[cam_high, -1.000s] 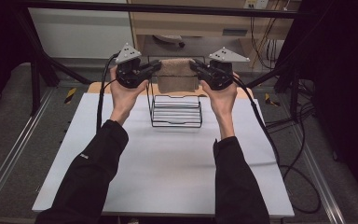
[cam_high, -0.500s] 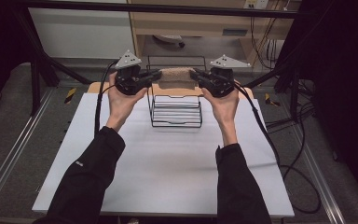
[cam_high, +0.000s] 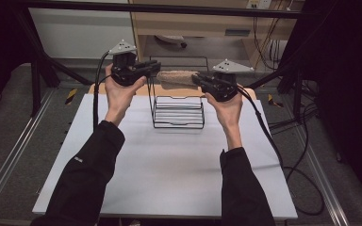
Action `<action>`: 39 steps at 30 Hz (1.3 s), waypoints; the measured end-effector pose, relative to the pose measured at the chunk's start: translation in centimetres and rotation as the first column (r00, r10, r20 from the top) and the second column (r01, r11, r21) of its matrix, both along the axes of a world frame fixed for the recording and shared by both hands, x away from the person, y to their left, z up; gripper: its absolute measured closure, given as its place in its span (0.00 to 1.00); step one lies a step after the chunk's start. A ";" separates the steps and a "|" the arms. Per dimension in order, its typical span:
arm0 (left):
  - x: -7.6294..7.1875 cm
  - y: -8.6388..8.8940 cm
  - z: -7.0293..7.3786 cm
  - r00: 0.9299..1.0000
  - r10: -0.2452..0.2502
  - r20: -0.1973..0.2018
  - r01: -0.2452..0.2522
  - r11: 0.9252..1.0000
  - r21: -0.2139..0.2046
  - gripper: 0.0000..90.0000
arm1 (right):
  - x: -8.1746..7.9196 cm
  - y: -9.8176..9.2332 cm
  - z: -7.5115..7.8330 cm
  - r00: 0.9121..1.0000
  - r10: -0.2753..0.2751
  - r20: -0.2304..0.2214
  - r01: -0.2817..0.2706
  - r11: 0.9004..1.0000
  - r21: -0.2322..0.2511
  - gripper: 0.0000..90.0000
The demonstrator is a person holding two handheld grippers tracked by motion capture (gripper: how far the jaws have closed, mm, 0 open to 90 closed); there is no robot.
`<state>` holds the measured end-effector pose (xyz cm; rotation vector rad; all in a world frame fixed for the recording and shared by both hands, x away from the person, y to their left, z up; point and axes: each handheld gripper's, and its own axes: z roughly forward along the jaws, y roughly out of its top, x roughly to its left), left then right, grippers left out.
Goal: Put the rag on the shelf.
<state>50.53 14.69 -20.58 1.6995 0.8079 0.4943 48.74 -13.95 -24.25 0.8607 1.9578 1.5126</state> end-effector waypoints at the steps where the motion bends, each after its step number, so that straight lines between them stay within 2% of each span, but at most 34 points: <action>1: 0.2 -0.1 0.0 1.000 0.006 -0.013 -0.005 1.000 0.007 0.88 | 0.0 0.0 0.0 1.000 0.001 0.001 -0.001 1.000 -0.002 0.92; 3: 0.6 -0.5 -0.1 0.999 0.005 -0.036 -0.005 1.000 0.024 0.91 | -0.1 0.0 -0.1 1.000 0.003 0.002 -0.003 1.000 -0.002 0.92; 6: 0.5 -0.8 -0.5 0.998 -0.028 -0.058 0.030 0.999 0.036 1.00 | -0.1 -0.1 -0.2 1.000 0.005 0.002 -0.005 1.000 -0.005 0.91; 12: -0.1 -1.1 -1.4 0.996 -0.054 -0.067 0.058 0.996 0.060 1.00 | -0.2 0.0 -0.3 1.000 0.005 0.001 -0.005 1.000 -0.019 0.91; 19: -0.3 -1.2 -1.8 0.997 -0.054 -0.061 0.060 0.993 0.099 1.00 | -0.3 -0.1 -0.3 1.000 0.012 -0.009 -0.012 1.000 -0.025 0.85; 22: -0.3 -1.3 -2.0 0.997 -0.052 -0.061 0.058 0.993 0.105 1.00 | -0.4 -0.2 -0.2 1.000 0.017 -0.017 -0.017 1.000 -0.014 0.79; 26: -0.2 -1.5 -2.2 0.997 -0.054 -0.059 0.061 0.991 0.117 1.00 | -0.6 -0.6 0.2 1.000 0.024 -0.004 -0.023 1.000 0.012 0.69; 30: -0.2 -1.6 -2.5 0.997 -0.054 -0.052 0.061 0.989 0.132 1.00 | -0.7 -0.9 0.5 1.000 0.027 -0.002 -0.027 0.999 0.042 0.66; 34: -0.3 -1.6 -2.8 0.997 -0.054 -0.049 0.060 0.988 0.145 1.00 | -0.8 -0.9 0.6 0.999 0.036 -0.001 -0.036 0.997 0.067 0.68; 37: -0.4 -1.6 -3.1 0.997 -0.058 -0.051 0.065 0.987 0.146 1.00 | -0.8 -0.7 0.4 0.998 0.055 -0.030 -0.053 0.997 0.062 0.80; 39: -0.6 -1.6 -3.4 0.997 -0.064 -0.051 0.071 0.986 0.151 1.00 | -0.8 -0.5 0.1 0.996 0.062 -0.063 -0.060 0.998 0.032 0.88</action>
